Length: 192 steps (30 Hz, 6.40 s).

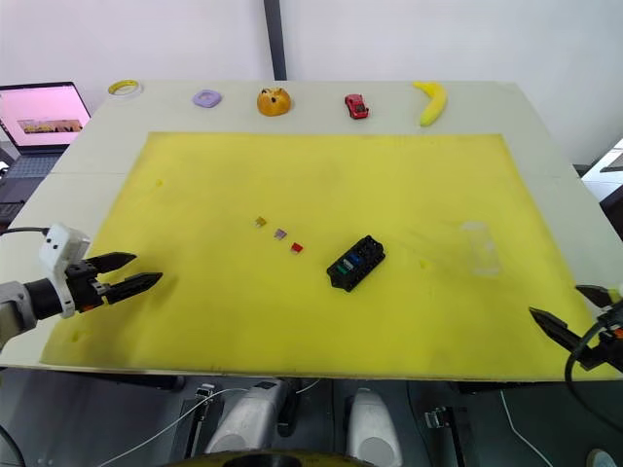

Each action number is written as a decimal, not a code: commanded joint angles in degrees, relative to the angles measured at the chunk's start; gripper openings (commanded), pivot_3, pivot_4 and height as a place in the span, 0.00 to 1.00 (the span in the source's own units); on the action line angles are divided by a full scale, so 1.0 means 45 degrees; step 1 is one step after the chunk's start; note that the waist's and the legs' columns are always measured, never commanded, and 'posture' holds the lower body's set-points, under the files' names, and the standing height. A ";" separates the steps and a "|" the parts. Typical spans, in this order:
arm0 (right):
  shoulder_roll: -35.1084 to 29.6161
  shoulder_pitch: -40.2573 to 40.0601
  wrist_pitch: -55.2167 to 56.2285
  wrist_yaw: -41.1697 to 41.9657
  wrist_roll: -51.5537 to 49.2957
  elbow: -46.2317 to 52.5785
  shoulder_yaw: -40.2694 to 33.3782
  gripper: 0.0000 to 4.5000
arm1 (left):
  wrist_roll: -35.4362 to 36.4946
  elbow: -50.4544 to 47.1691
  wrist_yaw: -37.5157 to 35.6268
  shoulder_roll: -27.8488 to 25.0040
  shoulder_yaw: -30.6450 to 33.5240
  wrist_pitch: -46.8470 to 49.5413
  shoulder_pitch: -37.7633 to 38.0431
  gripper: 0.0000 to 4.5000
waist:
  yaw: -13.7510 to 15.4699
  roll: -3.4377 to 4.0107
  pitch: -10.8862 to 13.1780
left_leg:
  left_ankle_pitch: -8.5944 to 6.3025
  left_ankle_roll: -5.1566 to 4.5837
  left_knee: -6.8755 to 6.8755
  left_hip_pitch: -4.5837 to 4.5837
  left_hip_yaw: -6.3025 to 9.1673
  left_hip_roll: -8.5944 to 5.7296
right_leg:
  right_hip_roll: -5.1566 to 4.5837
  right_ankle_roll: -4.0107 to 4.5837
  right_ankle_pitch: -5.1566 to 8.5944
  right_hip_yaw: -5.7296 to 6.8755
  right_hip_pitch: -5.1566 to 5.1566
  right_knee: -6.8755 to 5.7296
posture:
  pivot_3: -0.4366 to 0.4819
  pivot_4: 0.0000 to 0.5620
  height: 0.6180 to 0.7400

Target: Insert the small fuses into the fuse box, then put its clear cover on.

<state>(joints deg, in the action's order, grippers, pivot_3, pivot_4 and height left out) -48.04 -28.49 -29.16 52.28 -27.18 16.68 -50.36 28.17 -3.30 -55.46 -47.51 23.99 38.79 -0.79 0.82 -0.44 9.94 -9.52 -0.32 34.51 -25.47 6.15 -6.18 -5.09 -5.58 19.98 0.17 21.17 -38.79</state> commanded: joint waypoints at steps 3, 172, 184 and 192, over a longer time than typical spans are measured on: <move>-0.0180 0.0396 0.0168 -0.0018 -0.0126 0.0368 -0.0367 0.98 | 0.0533 -0.0619 0.0026 -0.0231 0.0005 0.0312 -0.0245 1.00 | -0.0030 0.0003 -0.0002 | -0.0001 0.0001 -0.0014 0.0001 -0.0002 0.0002 | 0.0000 0.0001 0.0000 0.0000 0.0002 0.0012 | 0.48 0.27 0.96; -0.0097 0.4405 -0.3400 -0.5702 -0.5272 0.7952 0.6315 0.98 | 1.0385 -0.0693 1.5130 0.9797 -0.4319 0.2778 -0.2754 1.00 | 0.0349 -0.0008 -0.0043 | 0.0021 -0.0048 -0.0033 0.0038 -0.0002 -0.0003 | 0.0017 -0.0017 -0.0011 0.0022 -0.0143 0.0156 | 0.48 0.27 0.96; -0.0090 0.4375 -0.3430 -0.5766 -0.5272 0.8099 0.6445 0.98 | 1.0287 -0.0766 1.4371 1.0298 -0.4095 0.2727 -0.2704 1.00 | 0.0358 -0.0005 -0.0048 | 0.0020 -0.0049 -0.0028 0.0039 -0.0001 -0.0004 | 0.0015 -0.0017 -0.0011 0.0024 -0.0150 0.0163 | 0.48 0.27 0.96; -0.0124 0.4365 -0.3441 -0.5729 -0.5311 0.8091 0.6476 0.98 | 1.0126 -0.0775 1.4214 1.0321 -0.4279 0.3129 -0.2718 1.00 | 0.0358 -0.0005 -0.0048 | 0.0019 -0.0049 -0.0028 0.0037 -0.0001 -0.0004 | 0.0015 -0.0016 -0.0010 0.0024 -0.0149 0.0166 | 0.48 0.27 0.96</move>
<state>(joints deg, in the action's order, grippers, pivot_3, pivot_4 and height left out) -48.60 -8.98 -45.72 26.38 -50.83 51.45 -20.79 75.53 -8.61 7.98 -1.11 5.41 52.18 -13.77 2.43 -0.46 9.73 -9.44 -0.54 34.39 -25.31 6.15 -6.20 -5.03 -5.65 19.94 0.28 20.50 -38.04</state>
